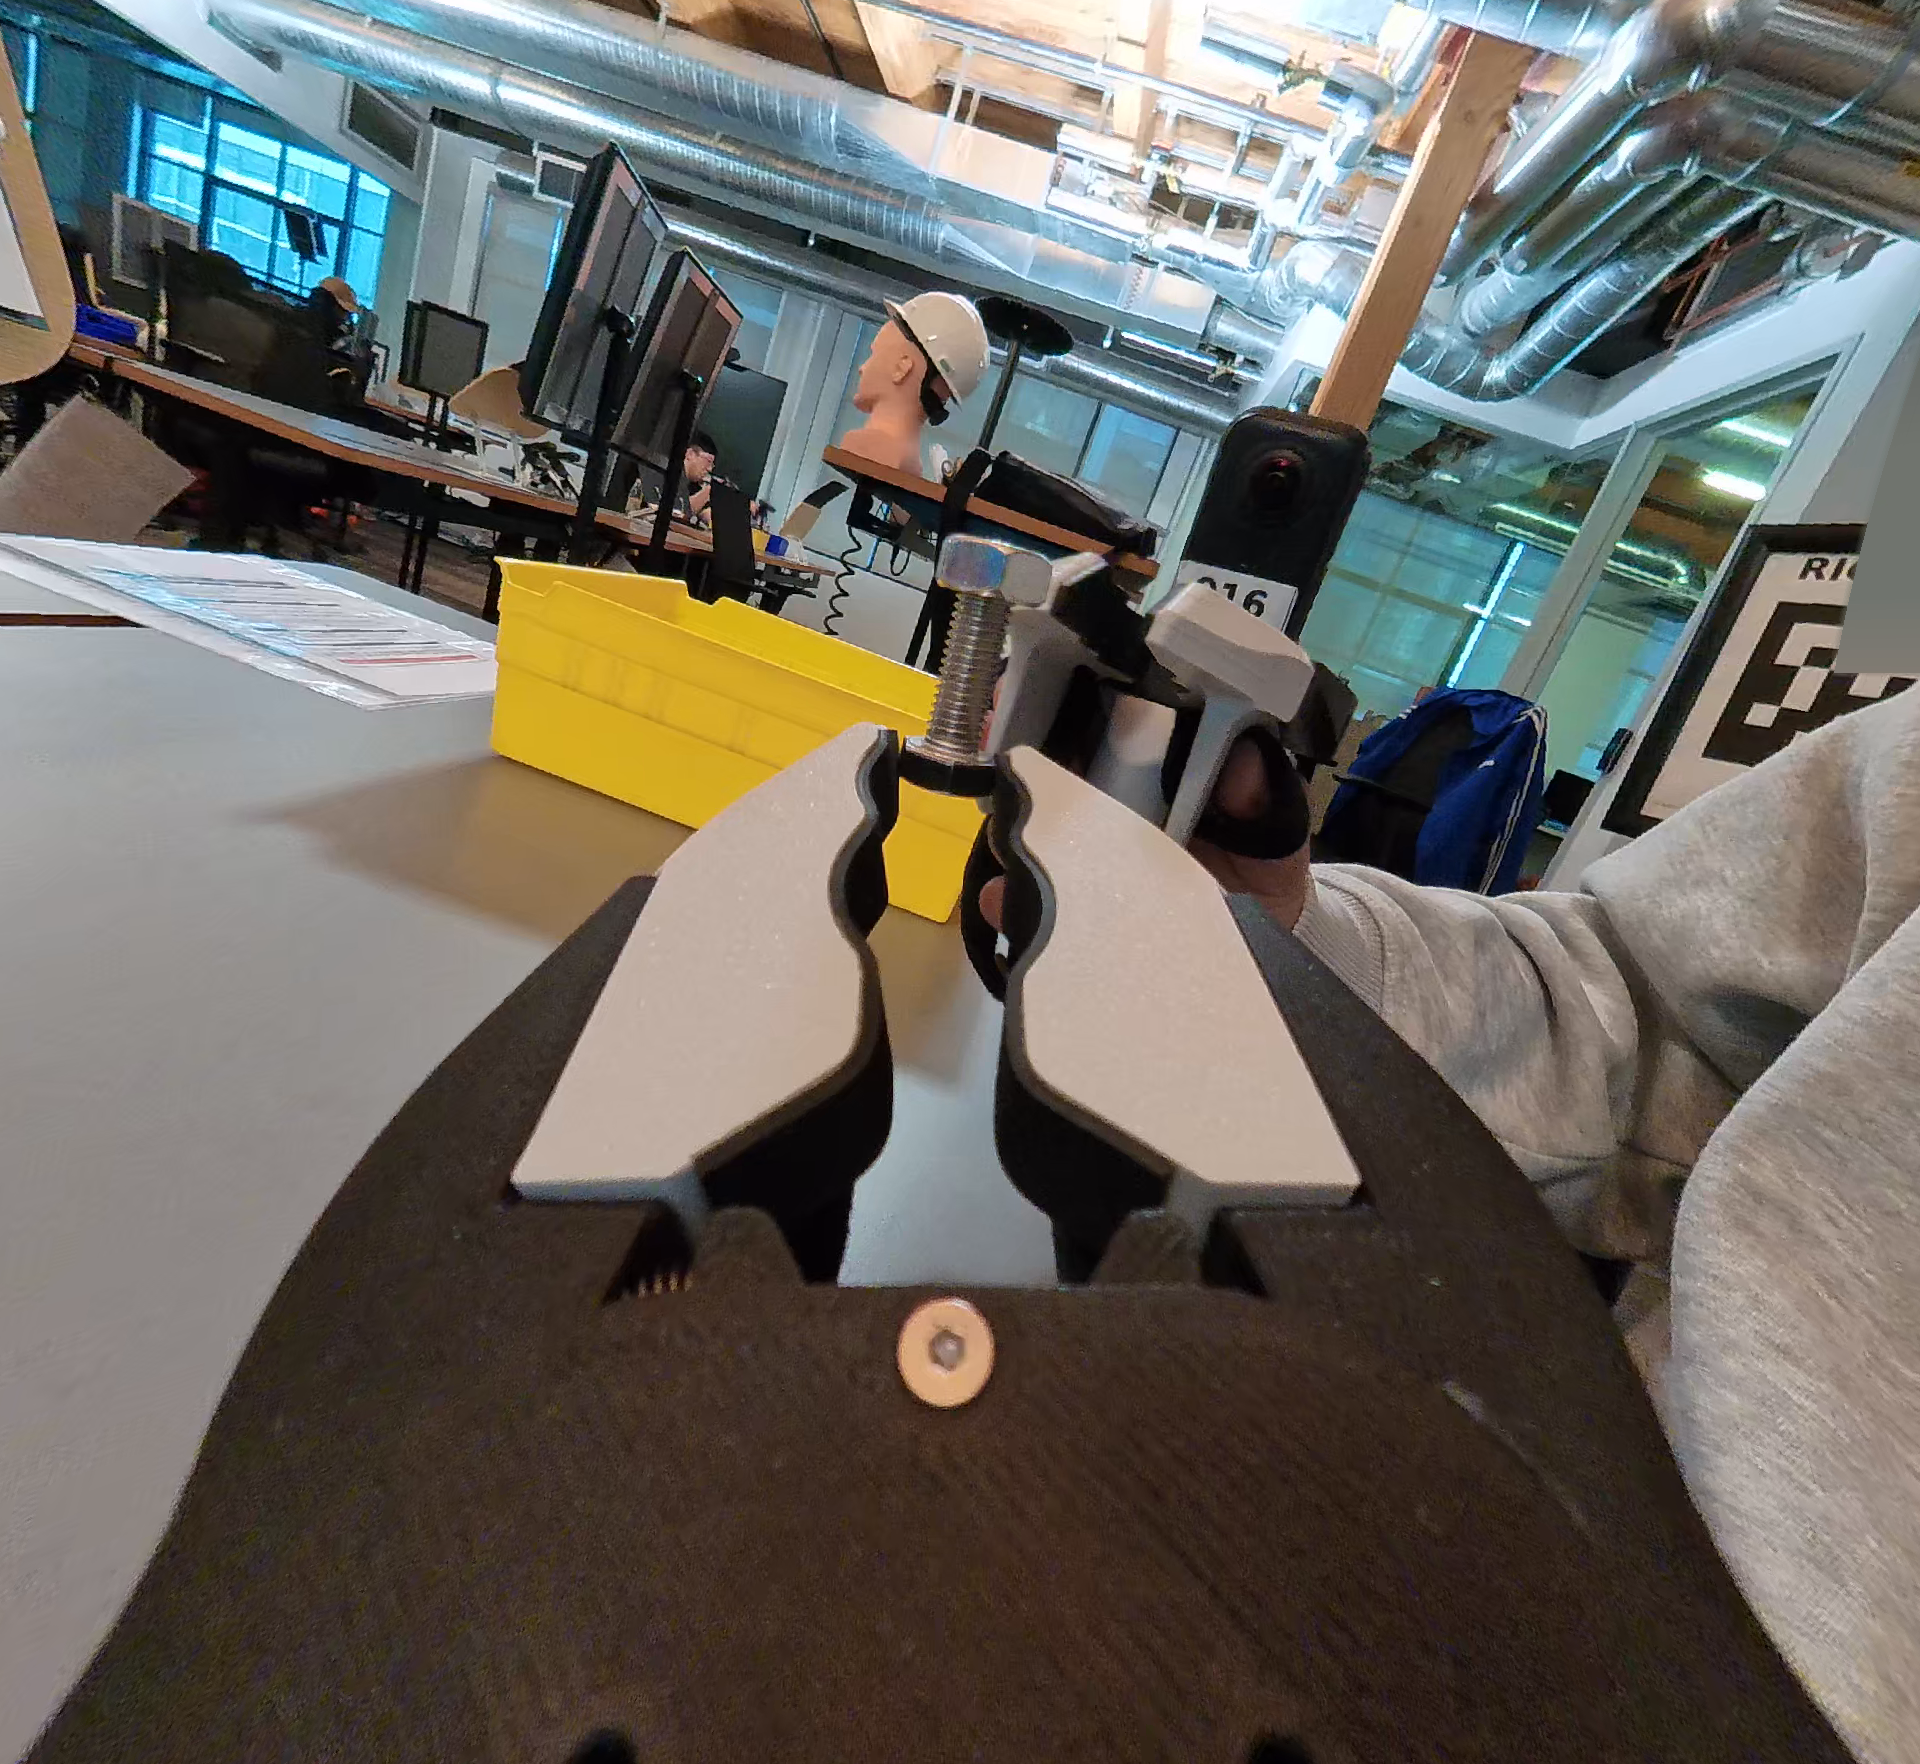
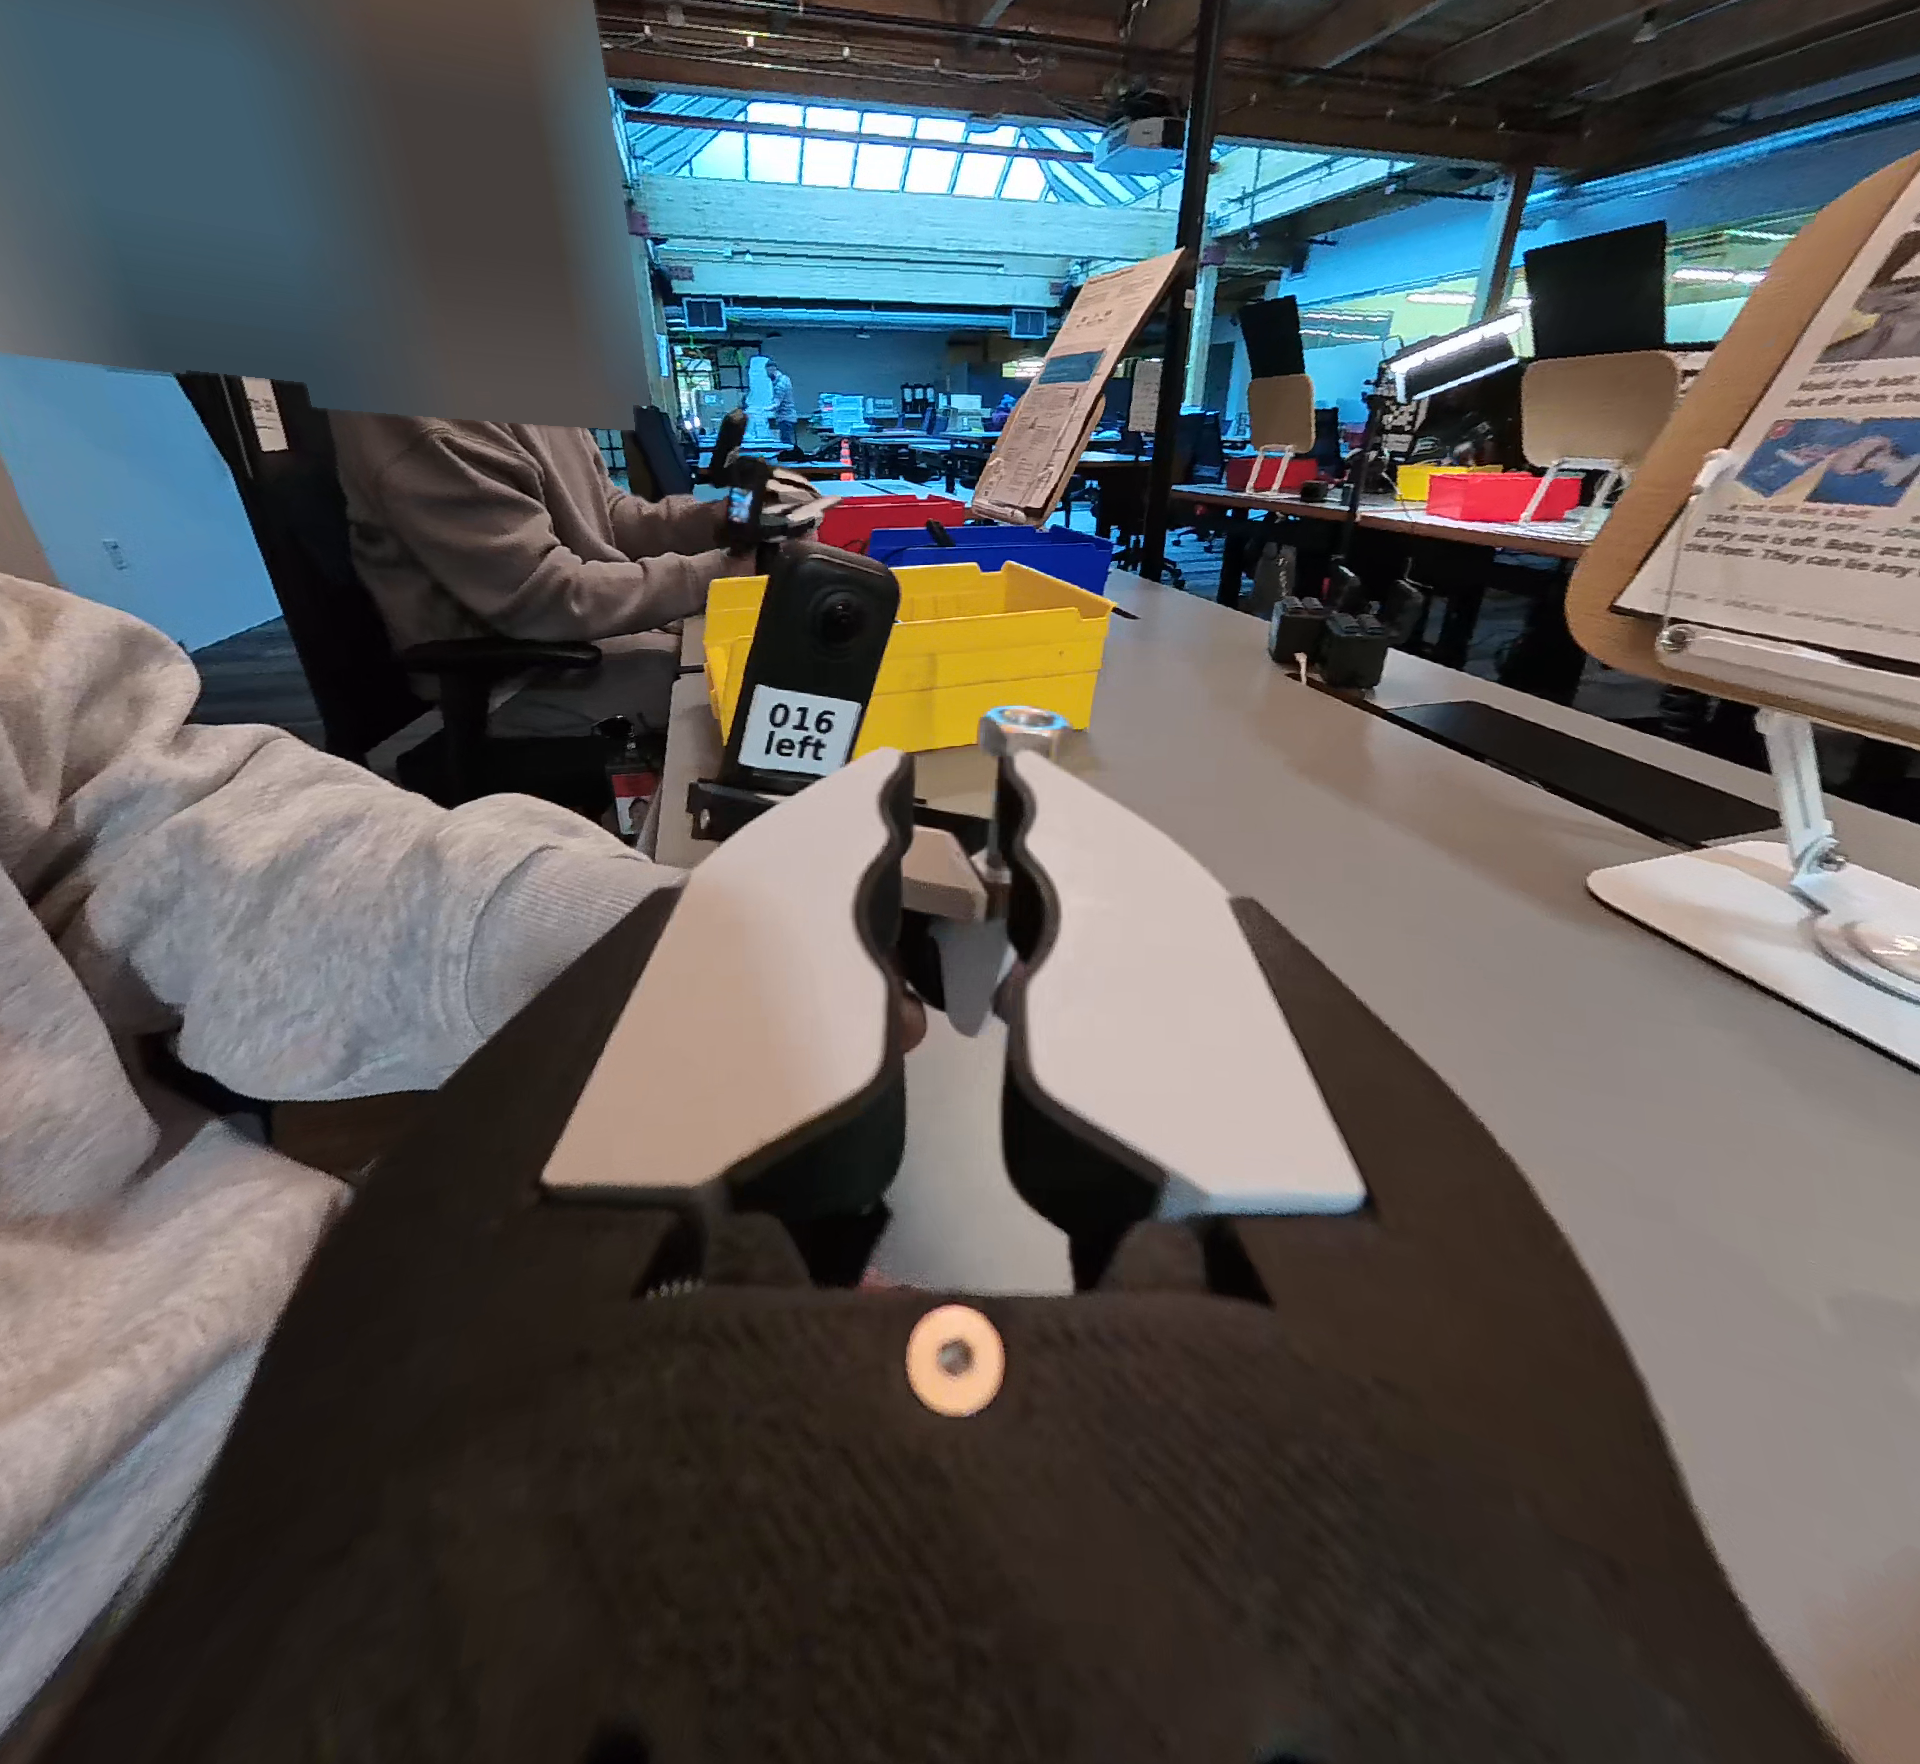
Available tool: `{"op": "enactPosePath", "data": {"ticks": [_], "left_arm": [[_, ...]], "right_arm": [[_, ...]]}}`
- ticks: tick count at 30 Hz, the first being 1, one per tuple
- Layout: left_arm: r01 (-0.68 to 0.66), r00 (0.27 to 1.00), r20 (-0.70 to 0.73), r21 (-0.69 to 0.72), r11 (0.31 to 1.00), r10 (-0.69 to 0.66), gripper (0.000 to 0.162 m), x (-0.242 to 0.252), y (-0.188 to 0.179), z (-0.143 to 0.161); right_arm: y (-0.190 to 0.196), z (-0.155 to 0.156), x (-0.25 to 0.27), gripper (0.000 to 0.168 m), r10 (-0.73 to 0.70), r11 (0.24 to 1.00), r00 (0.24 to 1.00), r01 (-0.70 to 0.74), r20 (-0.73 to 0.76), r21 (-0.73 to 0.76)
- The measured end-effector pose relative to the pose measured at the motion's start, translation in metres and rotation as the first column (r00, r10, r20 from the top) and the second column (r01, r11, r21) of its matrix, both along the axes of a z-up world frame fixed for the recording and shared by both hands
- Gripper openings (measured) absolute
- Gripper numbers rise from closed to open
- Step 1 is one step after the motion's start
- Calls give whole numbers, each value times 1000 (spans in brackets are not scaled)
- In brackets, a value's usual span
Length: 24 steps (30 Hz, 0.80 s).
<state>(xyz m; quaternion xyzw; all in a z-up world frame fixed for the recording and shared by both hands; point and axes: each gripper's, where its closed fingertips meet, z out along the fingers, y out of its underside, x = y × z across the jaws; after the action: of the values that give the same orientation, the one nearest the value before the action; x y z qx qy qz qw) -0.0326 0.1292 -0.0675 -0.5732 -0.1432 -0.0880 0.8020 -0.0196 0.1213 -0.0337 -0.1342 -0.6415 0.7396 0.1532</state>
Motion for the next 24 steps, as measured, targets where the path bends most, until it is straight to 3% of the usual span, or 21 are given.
{"op": "enactPosePath", "data": {"ticks": [6, 9, 12, 19, 21, 22, 23, 24], "left_arm": [[16, 1000, -18, -25, 1000, -17, 17, 5, 5, -3], [11, 1000, -13, -22, 1000, -11, 17, 4, 4, -3], [2, 1000, 1, -6, 1000, -2, 17, 1, 1, -1], [11, 1000, -8, -20, 1000, -11, 17, 3, 4, -3], [8, 1000, -8, -22, 1000, -8, 17, 3, 3, -3], [5, 1000, -7, -19, 1000, -5, 17, 2, 3, -3], [-3, 1000, 0, -16, 1000, 3, 17, 0, 2, -2], [-8, 1000, 4, -15, 1000, 8, 17, -1, 1, -2]], "right_arm": [[-2, 1, -7, 49, -57, 998, 998, 57, -10, -12], [-8, -2, -1, 38, -24, 1000, 999, 25, -25, 17], [-6, 0, 6, 12, 16, 1000, 999, -16, -31, 20], [-5, 2, -4, 45, -50, 999, 998, 50, -26, -7], [-9, 0, 0, 41, -19, 1000, 1000, 19, -16, 4], [-9, 1, 4, 32, 4, 1000, 1000, -4, -15, -2], [-10, 1, 10, 13, 52, 999, 999, -52, -12, 1], [-10, 1, 13, 7, 77, 997, 997, -77, 4, -1]]}}
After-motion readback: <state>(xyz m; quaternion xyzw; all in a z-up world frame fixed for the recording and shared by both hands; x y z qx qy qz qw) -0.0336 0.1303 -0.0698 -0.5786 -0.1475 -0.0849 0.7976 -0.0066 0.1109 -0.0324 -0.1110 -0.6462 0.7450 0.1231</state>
